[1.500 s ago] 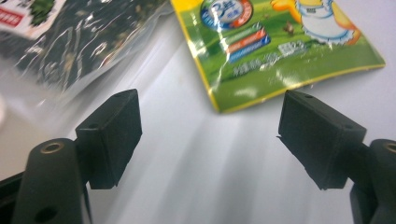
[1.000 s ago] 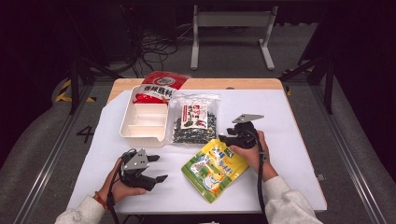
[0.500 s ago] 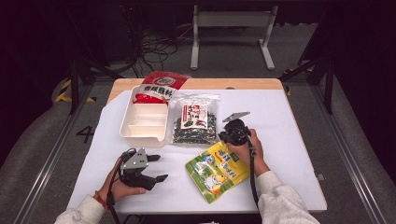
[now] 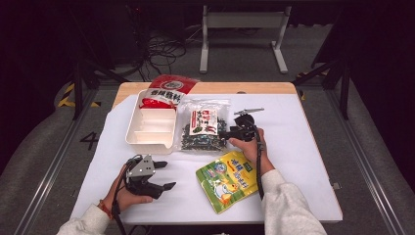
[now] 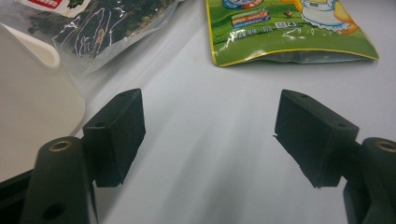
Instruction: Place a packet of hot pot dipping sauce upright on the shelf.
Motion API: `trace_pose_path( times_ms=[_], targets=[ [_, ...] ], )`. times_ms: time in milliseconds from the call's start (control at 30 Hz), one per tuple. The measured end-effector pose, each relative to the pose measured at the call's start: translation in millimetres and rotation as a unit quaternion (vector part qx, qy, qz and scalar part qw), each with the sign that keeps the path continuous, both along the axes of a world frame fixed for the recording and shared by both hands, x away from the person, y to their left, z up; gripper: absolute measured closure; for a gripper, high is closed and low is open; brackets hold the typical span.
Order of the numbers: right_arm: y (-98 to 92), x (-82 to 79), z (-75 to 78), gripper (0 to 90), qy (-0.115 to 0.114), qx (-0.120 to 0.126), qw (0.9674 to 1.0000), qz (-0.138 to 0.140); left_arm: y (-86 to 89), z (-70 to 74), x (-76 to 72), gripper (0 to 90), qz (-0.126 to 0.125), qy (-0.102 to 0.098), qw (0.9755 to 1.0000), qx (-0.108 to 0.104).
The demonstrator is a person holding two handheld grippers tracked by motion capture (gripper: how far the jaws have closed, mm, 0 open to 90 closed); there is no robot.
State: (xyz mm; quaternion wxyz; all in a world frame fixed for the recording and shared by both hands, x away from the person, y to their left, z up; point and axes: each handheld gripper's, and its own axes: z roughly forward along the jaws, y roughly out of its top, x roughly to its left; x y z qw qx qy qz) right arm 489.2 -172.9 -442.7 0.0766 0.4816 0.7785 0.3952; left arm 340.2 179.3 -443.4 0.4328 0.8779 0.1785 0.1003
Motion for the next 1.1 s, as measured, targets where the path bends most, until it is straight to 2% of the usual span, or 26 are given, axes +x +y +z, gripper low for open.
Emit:
trace_pose_path(
  times_ms=[167, 300, 367, 433, 467, 500, 533, 633, 667, 700, 833, 900, 1100],
  targets=[
    [1.9, 10.6, -5.0, 25.0, 0.027, 0.013, 0.9995, 0.006, 0.2, 0.9, -0.5, 25.0, -0.001, -0.001, 1.0, -0.001],
    [5.0, 18.5, -4.0, 24.6, 0.041, 0.013, 0.9988, 0.024, 0.2, 1.0, -0.8, 25.0, -0.003, -0.001, 1.0, -0.001],
    [7.7, 22.3, -1.4, 31.8, 0.054, 0.006, 0.9978, 0.037, 0.5, 1.3, -0.7, 24.9, -0.002, -0.001, 1.0, -0.001],
    [7.9, 24.1, -2.1, 42.4, 0.073, 0.027, 0.9958, 0.048, 0.7, 1.4, -0.4, 25.0, -0.002, -0.001, 1.0, -0.002],
    [6.8, 24.8, -3.2, 45.2, 0.082, 0.039, 0.9945, 0.052, 1.2, 1.4, 0.2, 25.0, -0.003, -0.001, 1.0, -0.001],
    [6.8, 24.8, -3.2, 45.2, 0.082, 0.039, 0.9945, 0.052, 1.2, 1.4, 0.2, 25.0, -0.003, -0.001, 1.0, -0.001],
    [5.3, 26.5, -4.4, 49.2, 0.093, 0.053, 0.9927, 0.056, 1.3, 0.8, 0.8, 25.0, -0.001, 0.002, 1.0, -0.002],
    [4.5, 26.1, -4.0, 59.0, 0.095, 0.057, 0.9919, 0.061, 0.8, 0.2, 0.9, 25.0, -0.001, 0.002, 1.0, 0.0],
    [4.5, 26.1, -4.0, 59.0, 0.095, 0.057, 0.9919, 0.061, 0.8, 0.2, 0.9, 25.0, -0.001, 0.002, 1.0, 0.0],
    [-1.2, 25.7, -5.0, 66.1, 0.098, 0.073, 0.9906, 0.061, 0.6, 0.4, 1.0, 24.9, -0.001, 0.001, 1.0, 0.001],
    [-4.4, 24.6, -5.5, 70.5, 0.094, 0.08, 0.9904, 0.062, 0.5, 0.4, 1.4, 24.9, 0.001, 0.003, 1.0, -0.001],
    [-4.4, 23.4, -4.6, 76.8, 0.079, 0.08, 0.9913, 0.068, 0.2, 0.3, 1.0, 24.9, 0.002, 0.003, 1.0, -0.001],
    [-4.9, 15.2, -1.2, 80.6, 0.048, 0.078, 0.9934, 0.07, -0.5, 1.2, 1.0, 24.9, 0.0, 0.002, 1.0, -0.002]
  ],
)
